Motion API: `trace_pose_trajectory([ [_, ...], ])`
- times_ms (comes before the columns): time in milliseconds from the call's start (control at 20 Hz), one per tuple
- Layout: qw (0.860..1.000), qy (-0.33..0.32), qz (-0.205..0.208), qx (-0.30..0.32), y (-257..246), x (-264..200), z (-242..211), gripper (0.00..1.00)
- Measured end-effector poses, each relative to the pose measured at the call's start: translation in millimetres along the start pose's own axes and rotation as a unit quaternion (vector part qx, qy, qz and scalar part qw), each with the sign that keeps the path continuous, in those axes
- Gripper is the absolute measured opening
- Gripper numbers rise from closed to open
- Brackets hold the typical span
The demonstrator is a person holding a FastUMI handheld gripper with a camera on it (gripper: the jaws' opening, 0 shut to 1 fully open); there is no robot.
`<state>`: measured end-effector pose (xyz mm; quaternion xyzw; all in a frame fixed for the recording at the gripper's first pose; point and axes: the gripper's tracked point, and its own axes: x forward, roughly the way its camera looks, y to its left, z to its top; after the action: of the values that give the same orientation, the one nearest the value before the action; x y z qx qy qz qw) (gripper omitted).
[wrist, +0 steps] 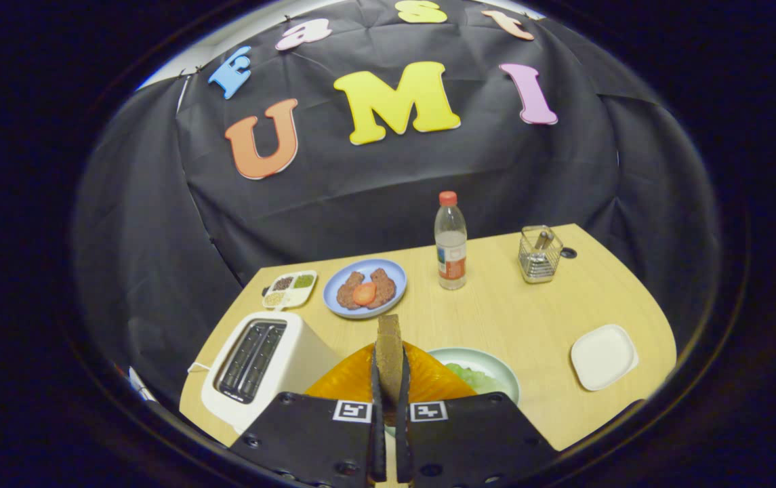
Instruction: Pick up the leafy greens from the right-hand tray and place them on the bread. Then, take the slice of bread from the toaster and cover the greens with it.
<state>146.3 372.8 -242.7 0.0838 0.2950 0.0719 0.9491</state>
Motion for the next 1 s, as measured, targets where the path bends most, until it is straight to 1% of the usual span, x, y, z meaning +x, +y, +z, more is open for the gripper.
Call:
trace_pose_trajectory([
  [100,1.0,0.015,0.005,0.008,-3,10,-16,0.06],
  [300,1.0,0.02,0.017,0.009,-11,25,-32,0.06],
  [400,1.0,0.021,0.014,0.003,-23,30,-35,0.06],
  [500,1.0,0.023,0.007,-0.003,-36,35,-38,0.09],
  [550,1.0,0.027,-0.001,-0.007,-44,36,-40,0.13],
  [650,1.0,0.03,-0.006,-0.007,-55,43,-42,0.21],
  [700,0.999,0.031,-0.007,-0.008,-61,44,-42,0.23],
  [750,0.999,0.031,-0.009,-0.009,-67,47,-43,0.28],
  [800,0.999,0.033,-0.013,-0.01,-73,48,-44,0.29],
  [950,0.999,0.035,-0.025,-0.003,-95,45,-42,0.56],
  [1000,0.999,0.035,-0.029,-0.001,-102,44,-40,0.56],
])
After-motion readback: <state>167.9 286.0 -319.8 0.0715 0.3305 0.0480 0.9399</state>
